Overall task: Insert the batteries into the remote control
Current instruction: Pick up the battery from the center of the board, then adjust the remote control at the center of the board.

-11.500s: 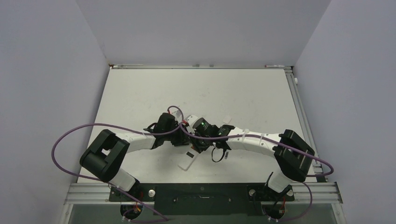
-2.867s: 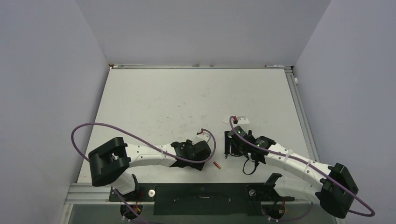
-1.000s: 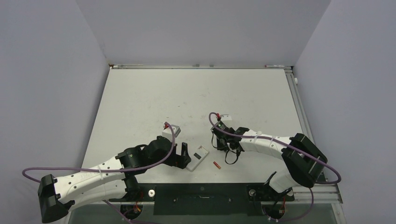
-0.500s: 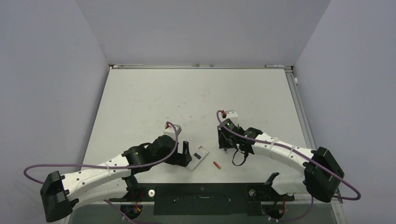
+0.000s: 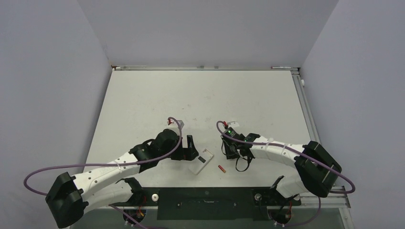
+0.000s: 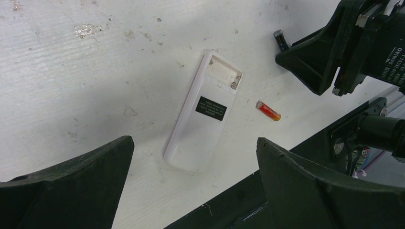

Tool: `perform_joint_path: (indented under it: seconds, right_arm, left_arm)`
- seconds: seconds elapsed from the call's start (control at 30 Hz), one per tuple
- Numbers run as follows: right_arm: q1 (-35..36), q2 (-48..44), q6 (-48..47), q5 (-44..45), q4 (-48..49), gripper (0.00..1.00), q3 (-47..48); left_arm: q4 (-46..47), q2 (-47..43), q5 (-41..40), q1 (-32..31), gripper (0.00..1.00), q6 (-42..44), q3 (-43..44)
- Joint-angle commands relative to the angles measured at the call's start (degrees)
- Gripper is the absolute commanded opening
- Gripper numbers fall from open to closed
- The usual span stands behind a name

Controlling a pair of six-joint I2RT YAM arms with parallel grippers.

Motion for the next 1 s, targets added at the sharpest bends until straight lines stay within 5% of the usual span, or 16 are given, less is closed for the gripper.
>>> perform_joint_path:
  seconds: [0.0, 0.2, 0.5, 0.97]
  right_arm:
    - [-0.3, 0.7, -1.1, 0.1, 1.5, 0.32, -0.7]
    - [-0.3, 0.7, -1.4, -0.2, 1.5, 0.09, -1.3]
    - [1.4, -5.6, -4.3, -2.6, 0.2, 0.08, 3.3]
    - [5.2, -2.1, -11.3, -6.6, -4.6, 0.08, 11.1]
  left_arm:
    - [5.5, 2.7, 3.0, 1.0, 1.00, -0.7, 0.9]
    - [8.6, 7.1, 4.3, 2.8, 1.00, -0.9, 1.5]
    - [16.4, 14.0, 9.3, 7.1, 0.92, -1.3, 2.5]
    - [22.7, 22.1, 15.9, 9.4, 0.76, -8.9, -1.5]
